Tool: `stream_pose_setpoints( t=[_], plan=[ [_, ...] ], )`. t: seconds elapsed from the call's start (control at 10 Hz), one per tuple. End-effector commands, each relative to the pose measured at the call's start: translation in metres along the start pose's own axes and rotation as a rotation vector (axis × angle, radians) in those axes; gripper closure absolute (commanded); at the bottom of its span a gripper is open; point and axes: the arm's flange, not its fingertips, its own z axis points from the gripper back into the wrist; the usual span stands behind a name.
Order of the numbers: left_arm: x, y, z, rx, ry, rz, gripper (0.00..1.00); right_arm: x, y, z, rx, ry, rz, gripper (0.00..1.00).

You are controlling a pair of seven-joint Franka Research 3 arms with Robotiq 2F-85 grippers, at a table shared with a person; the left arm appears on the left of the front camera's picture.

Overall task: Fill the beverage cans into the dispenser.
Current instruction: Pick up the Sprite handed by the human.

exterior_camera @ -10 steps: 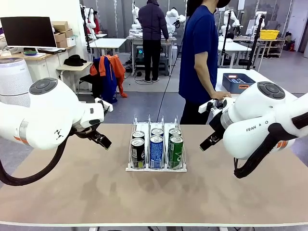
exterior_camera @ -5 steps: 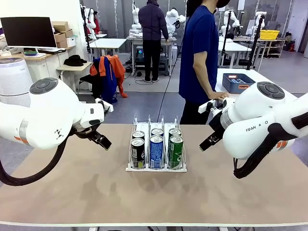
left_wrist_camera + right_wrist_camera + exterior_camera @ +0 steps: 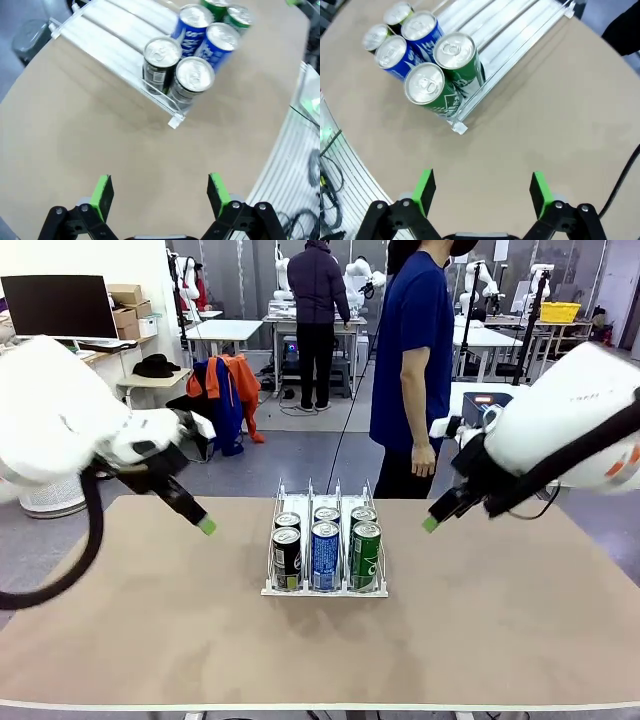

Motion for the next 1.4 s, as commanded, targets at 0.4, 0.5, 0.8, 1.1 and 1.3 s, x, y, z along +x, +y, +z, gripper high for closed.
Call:
stream_pose_setpoints(
  t=[0.4,0.5,0.8,1.1,1.3],
  plan=[
    [-0.003,0.002,0.109,0.021,-0.019,-0.105,0.0,0.039,-0.039,0.101,0.122,-0.021,0.056,0.0],
    [0.002,0.004,0.093,-0.033,-0.037,-0.102,0.0,0.039,-0.039,0.095,-0.041,-0.119,-0.001,0.0],
    [0.002,0.004,0.093,-0.033,-0.037,-0.102,0.0,0.038,-0.031,0.1,0.078,0.002,0.057,0.0],
    [0.017,0.011,0.13,-0.083,-0.108,-0.101,0.0,0.065,-0.059,0.146,0.168,-0.043,0.094,0.0],
    [0.028,0.026,0.172,-0.087,-0.187,-0.112,0.0,0.08,-0.071,0.182,0.208,-0.121,0.131,0.0]
  ],
)
